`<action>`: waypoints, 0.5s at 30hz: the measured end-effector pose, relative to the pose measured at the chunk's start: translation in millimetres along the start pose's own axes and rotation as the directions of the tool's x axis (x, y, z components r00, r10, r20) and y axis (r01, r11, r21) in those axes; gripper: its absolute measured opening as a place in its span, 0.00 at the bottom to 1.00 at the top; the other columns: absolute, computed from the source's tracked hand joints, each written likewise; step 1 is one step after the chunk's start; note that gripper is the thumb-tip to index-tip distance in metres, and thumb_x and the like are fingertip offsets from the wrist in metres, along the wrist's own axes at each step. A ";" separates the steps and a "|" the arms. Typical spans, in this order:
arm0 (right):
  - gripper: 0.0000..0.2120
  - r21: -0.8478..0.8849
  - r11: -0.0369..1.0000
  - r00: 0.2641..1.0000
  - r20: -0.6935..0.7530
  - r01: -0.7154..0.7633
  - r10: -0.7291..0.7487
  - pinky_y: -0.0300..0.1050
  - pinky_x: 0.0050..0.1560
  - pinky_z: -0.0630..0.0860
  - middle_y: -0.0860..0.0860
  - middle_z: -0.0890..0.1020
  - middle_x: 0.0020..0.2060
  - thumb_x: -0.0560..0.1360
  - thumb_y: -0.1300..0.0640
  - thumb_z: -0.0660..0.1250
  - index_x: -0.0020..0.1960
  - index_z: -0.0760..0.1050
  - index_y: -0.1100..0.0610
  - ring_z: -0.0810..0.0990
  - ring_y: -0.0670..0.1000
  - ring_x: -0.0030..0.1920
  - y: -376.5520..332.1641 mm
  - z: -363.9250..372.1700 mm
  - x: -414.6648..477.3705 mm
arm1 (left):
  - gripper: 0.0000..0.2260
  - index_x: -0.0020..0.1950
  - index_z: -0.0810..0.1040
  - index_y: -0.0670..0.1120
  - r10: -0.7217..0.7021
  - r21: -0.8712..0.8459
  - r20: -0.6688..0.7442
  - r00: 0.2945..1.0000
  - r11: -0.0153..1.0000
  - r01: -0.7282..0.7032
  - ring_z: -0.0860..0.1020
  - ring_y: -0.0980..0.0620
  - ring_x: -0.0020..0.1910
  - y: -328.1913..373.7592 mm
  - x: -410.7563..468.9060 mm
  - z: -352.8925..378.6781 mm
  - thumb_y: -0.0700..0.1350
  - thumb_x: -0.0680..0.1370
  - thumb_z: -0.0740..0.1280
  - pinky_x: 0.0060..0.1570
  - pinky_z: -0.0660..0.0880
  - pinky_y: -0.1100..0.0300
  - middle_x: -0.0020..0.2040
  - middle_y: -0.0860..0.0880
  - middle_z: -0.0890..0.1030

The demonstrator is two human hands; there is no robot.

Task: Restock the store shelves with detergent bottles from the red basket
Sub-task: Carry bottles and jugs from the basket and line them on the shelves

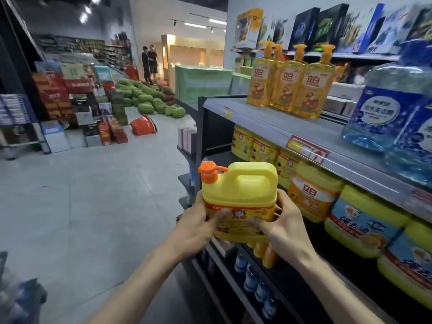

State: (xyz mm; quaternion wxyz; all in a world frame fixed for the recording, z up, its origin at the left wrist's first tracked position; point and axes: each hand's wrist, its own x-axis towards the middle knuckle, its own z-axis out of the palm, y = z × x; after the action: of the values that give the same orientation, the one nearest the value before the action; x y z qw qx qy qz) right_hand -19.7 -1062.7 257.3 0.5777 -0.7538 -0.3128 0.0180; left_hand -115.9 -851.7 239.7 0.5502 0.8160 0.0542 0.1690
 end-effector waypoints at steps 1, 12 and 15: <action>0.32 -0.004 1.000 1.000 0.000 -0.006 0.006 0.38 0.40 0.84 0.50 0.86 0.54 0.70 0.52 0.84 0.69 0.72 0.44 0.87 0.53 0.48 1.6 8.2 9.0 | 0.39 0.77 0.63 0.60 0.008 -0.004 0.005 1.000 1.000 -0.008 0.79 0.58 0.67 -5.4 8.1 -8.3 0.77 0.72 0.66 0.69 0.77 0.49 0.66 0.61 0.80; 0.32 -0.279 0.957 0.993 -0.104 -0.075 0.047 0.33 0.31 0.75 0.49 0.85 0.42 0.73 0.55 0.81 0.66 0.66 0.38 0.82 0.45 0.35 59.1 57.2 87.1 | 0.21 0.72 0.70 0.59 0.053 -0.069 0.062 0.997 0.996 -0.049 0.80 0.65 0.62 -81.3 108.3 -34.9 0.50 0.82 0.72 0.56 0.75 0.71 0.59 0.68 0.82; 0.34 -0.292 0.955 0.992 -0.128 -0.054 0.016 0.31 0.34 0.77 0.44 0.84 0.45 0.72 0.58 0.82 0.66 0.66 0.36 0.83 0.40 0.40 73.4 62.3 107.8 | 0.22 0.72 0.70 0.60 0.065 -0.105 0.072 0.995 0.993 -0.057 0.80 0.61 0.64 -93.2 133.1 -35.0 0.54 0.80 0.71 0.59 0.77 0.66 0.61 0.65 0.82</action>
State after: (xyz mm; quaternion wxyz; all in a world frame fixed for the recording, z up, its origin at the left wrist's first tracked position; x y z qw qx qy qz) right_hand 75.8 -966.1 207.8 0.4768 -0.8365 -0.2619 -0.0656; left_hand 6.2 -748.2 194.9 0.5876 0.7937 -0.0005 0.1575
